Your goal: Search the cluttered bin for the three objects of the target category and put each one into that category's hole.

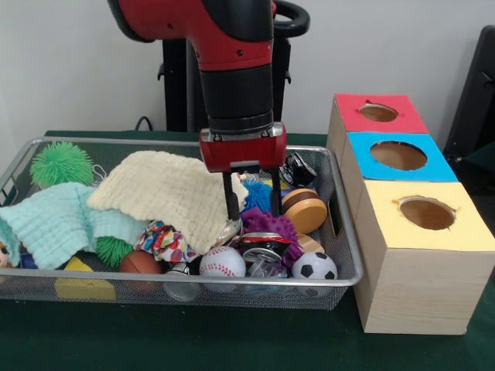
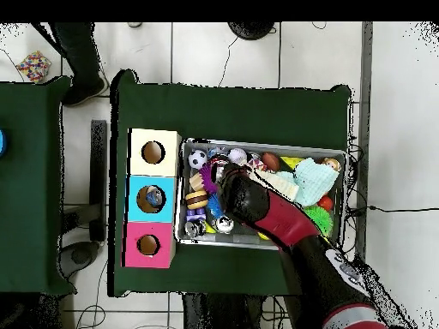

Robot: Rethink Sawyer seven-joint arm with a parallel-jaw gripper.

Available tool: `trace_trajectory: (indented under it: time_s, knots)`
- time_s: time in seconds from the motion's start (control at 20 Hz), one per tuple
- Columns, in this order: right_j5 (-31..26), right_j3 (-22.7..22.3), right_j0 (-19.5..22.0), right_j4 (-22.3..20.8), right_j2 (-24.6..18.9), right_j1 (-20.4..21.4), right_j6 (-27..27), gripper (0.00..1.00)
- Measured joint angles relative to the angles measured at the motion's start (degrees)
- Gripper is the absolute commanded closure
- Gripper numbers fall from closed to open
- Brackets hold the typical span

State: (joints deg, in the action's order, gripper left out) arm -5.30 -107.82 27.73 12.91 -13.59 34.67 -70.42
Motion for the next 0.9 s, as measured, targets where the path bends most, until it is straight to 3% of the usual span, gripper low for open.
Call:
trace_trajectory:
  time_s: [0.45,0.9]
  knots:
    - [3.51,-1.82,0.82,0.01,-4.89,-1.59,0.00,0.00]
    - [6.70,-2.35,1.35,-1.81,-7.05,-2.94,0.00,0.00]
